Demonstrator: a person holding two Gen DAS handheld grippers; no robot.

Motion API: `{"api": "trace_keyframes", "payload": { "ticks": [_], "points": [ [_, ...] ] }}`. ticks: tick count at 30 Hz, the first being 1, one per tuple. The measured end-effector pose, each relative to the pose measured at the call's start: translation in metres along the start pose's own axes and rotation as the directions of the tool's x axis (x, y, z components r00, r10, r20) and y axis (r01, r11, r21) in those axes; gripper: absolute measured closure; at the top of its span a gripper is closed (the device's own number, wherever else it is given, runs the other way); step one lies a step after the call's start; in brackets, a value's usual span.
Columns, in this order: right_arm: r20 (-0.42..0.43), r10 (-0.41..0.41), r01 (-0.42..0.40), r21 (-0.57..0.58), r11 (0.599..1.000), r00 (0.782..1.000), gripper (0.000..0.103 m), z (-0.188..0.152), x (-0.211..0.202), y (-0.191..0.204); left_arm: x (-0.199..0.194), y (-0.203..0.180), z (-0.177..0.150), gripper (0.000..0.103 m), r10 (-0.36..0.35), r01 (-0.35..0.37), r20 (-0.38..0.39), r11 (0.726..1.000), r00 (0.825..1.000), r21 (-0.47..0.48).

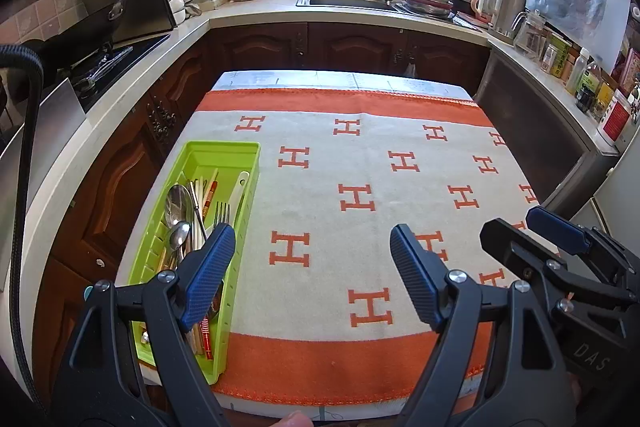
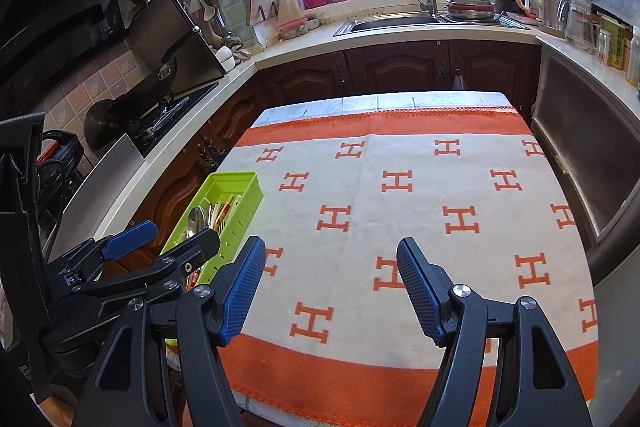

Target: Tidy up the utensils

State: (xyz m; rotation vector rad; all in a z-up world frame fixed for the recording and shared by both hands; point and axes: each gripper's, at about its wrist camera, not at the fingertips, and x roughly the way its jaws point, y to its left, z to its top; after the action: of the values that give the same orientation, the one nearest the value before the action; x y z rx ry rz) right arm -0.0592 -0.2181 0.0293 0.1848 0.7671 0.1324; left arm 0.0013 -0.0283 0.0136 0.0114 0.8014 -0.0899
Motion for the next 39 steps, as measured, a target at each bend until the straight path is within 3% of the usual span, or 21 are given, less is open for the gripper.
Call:
{"api": "trace_keyframes", "payload": {
  "ticks": [22,26,27,30,36,39],
  "points": [
    [-0.028,-0.006,0.008,0.048,0.999,1.0,0.034,-0.009,0.007,-0.004,0.011,-0.001,-0.006,0.025,-0.055,0.053,-0.045,0.998,0.997,-0.043],
    [-0.013,-0.009,0.01,0.065,0.998,1.0,0.034,-0.01,0.004,-0.008,0.014,-0.001,-0.006,0.025,-0.127,0.124,-0.052,0.99,0.99,-0.066],
    [-0.004,-0.007,0.007,0.074,0.997,1.0,0.034,-0.011,0.0,-0.009,0.017,-0.001,-0.006,0.025,-0.174,0.169,-0.059,0.982,0.983,-0.085],
    [0.02,-0.019,0.017,0.098,0.995,1.0,0.031,-0.014,-0.009,-0.015,0.023,-0.005,-0.007,0.025,-0.227,0.218,-0.075,0.97,0.971,-0.109],
    [0.016,-0.052,0.049,0.126,0.991,0.999,0.031,-0.019,-0.017,-0.024,0.026,-0.015,-0.007,0.025,-0.222,0.215,-0.081,0.972,0.972,-0.091],
    [0.01,-0.067,0.065,0.125,0.99,0.998,0.031,-0.021,-0.018,-0.025,0.024,-0.02,-0.007,0.025,-0.156,0.152,-0.076,0.987,0.985,-0.058]
  ]
}}
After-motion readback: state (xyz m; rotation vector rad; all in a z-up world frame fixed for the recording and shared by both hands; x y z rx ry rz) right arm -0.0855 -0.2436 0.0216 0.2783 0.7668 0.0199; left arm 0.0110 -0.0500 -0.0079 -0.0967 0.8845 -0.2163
